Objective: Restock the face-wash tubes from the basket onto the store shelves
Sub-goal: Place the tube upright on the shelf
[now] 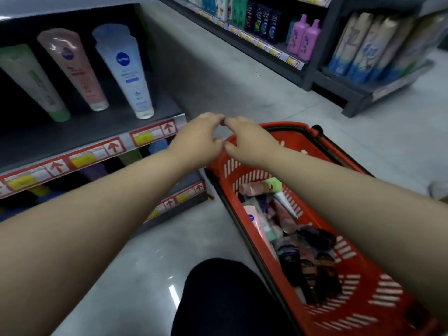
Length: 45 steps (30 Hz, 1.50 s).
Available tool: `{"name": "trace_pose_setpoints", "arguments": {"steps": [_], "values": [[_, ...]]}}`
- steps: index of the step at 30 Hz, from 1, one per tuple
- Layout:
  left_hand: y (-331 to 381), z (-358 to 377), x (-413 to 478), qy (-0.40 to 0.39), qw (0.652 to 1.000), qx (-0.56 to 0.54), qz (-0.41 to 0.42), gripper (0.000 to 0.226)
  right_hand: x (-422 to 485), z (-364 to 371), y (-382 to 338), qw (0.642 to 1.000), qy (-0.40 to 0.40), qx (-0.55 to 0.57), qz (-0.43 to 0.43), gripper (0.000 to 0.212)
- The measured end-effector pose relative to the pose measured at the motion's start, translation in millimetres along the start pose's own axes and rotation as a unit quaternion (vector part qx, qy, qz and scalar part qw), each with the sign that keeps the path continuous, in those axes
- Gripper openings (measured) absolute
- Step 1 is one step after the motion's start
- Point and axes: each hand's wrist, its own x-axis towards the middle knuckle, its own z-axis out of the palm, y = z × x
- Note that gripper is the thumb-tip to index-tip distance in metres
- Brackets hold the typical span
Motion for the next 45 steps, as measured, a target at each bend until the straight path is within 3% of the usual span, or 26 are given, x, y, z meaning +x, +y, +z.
{"name": "trace_pose_setpoints", "arguments": {"steps": [6, 9, 12, 18, 22, 25, 30, 34, 36, 37, 39, 40, 42, 45], "values": [[44.8, 84.7, 18.8, -0.134, 0.99, 0.047, 0.017, 0.048, -53.0, 20.2, 72.2, 0.994, -0.051, 0.0, 0.1, 0.053], [58.6, 123.5, 21.6, -0.22, 0.971, 0.091, 0.018, 0.05, -83.7, 37.1, 100.5, 0.985, -0.088, 0.002, 0.145, 0.055], [68.5, 150.1, 20.2, -0.302, 0.942, 0.144, 0.027, 0.038, -110.8, 59.4, 119.8, 0.977, -0.116, 0.025, 0.178, 0.052], [63.3, 182.0, 9.3, -0.497, 0.806, 0.308, 0.085, 0.054, -143.5, 107.9, 114.8, 0.948, -0.21, 0.088, 0.224, 0.029], [63.0, 195.1, -4.5, -0.562, 0.708, 0.404, 0.14, 0.043, -157.2, 144.1, 101.9, 0.908, -0.288, 0.122, 0.278, 0.039], [68.7, 194.8, -8.0, -0.58, 0.692, 0.409, 0.136, 0.042, -161.2, 155.1, 95.7, 0.895, -0.275, 0.164, 0.311, 0.041], [71.6, 189.1, -8.9, -0.563, 0.716, 0.393, 0.128, 0.043, -159.6, 163.4, 96.1, 0.854, -0.275, 0.212, 0.387, 0.055], [62.5, 191.0, -5.9, -0.577, 0.724, 0.365, 0.098, 0.041, -161.9, 166.2, 94.0, 0.821, -0.231, 0.287, 0.436, 0.036], [57.7, 195.4, -4.6, -0.574, 0.736, 0.349, 0.08, 0.045, -162.4, 162.5, 91.1, 0.771, -0.212, 0.37, 0.474, 0.042], [57.2, 196.2, -4.4, -0.57, 0.746, 0.336, 0.074, 0.048, -162.3, 160.6, 90.6, 0.729, -0.212, 0.429, 0.49, 0.045], [57.2, 195.2, -3.8, -0.56, 0.767, 0.306, 0.064, 0.056, -159.4, 151.8, 87.0, 0.648, -0.211, 0.541, 0.493, 0.029], [57.2, 195.0, -2.8, -0.54, 0.79, 0.286, 0.053, 0.061, -157.0, 147.4, 85.1, 0.625, -0.206, 0.575, 0.486, 0.019], [57.8, 190.6, -0.2, -0.452, 0.866, 0.203, -0.066, 0.076, -149.9, 139.7, 82.2, 0.605, -0.165, 0.613, 0.48, 0.013], [57.2, 179.5, 5.5, -0.297, 0.917, 0.048, -0.262, 0.096, -135.4, 129.3, 80.1, 0.576, -0.095, 0.66, 0.473, 0.012]]}}
